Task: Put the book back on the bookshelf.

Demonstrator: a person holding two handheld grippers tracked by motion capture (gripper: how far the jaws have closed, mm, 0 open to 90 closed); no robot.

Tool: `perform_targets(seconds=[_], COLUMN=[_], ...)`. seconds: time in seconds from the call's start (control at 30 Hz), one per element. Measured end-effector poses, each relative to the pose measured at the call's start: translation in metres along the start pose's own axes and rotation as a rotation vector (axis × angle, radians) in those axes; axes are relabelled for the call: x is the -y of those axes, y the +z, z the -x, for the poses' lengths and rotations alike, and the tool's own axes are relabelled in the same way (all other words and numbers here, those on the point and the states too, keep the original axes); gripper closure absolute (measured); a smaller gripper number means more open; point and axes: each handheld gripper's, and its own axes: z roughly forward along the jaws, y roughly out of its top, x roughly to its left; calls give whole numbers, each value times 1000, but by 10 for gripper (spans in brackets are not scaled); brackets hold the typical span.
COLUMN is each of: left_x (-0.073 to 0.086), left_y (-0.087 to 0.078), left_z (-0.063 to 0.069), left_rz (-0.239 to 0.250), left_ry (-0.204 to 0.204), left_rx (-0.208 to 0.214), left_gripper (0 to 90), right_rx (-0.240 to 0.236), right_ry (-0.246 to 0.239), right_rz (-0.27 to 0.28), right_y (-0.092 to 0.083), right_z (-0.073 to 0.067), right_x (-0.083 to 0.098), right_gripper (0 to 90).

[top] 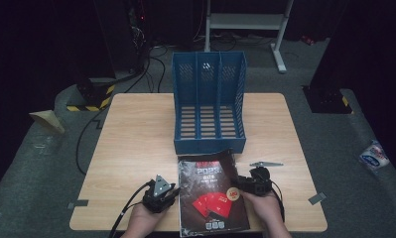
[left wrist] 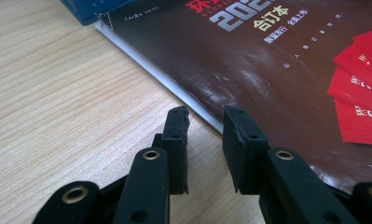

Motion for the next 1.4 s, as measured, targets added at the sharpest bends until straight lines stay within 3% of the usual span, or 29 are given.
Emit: perform_targets(seconds=[0.17, 0.2, 0.33, 0.47, 0.6, 0.77, 0.9, 1.2, 1.4], left_x=[0, 0, 0, 0, 0, 0, 0, 0, 0], left_y=[0, 0, 0, 0, 0, 0, 0, 0, 0], left_z=[0, 0, 0, 0, 0, 0, -1, 0, 0], left_rz=[-1, 0, 0, 0, 0, -2, -2, -2, -1], left_ry=[1, 0, -1, -3, -6, -7, -7, -6, -7], left_rx=[-2, -2, -9, -14, -16, -16, -17, -17, -17], left_gripper=[712, 712, 712, 712, 712, 710, 709, 709, 709], right_rx=[-5, -1, -33, -69, -65, -94, -96, -99, -70], right_ry=[17, 17, 12, -24, -56, -20, -27, -89, -190], right_rz=[-5, -5, -9, -8, -19, 5, 16, 77, 137], right_y=[5, 5, -1, -11, -16, -19, -23, -37, -49], right_z=[3, 4, 2, -2, -6, -4, -8, -29, -48], right_x=[-8, -8, -5, 0, 5, 10, 12, 12, 7], right_gripper=[665, 707, 735, 767, 758, 784, 789, 857, 871])
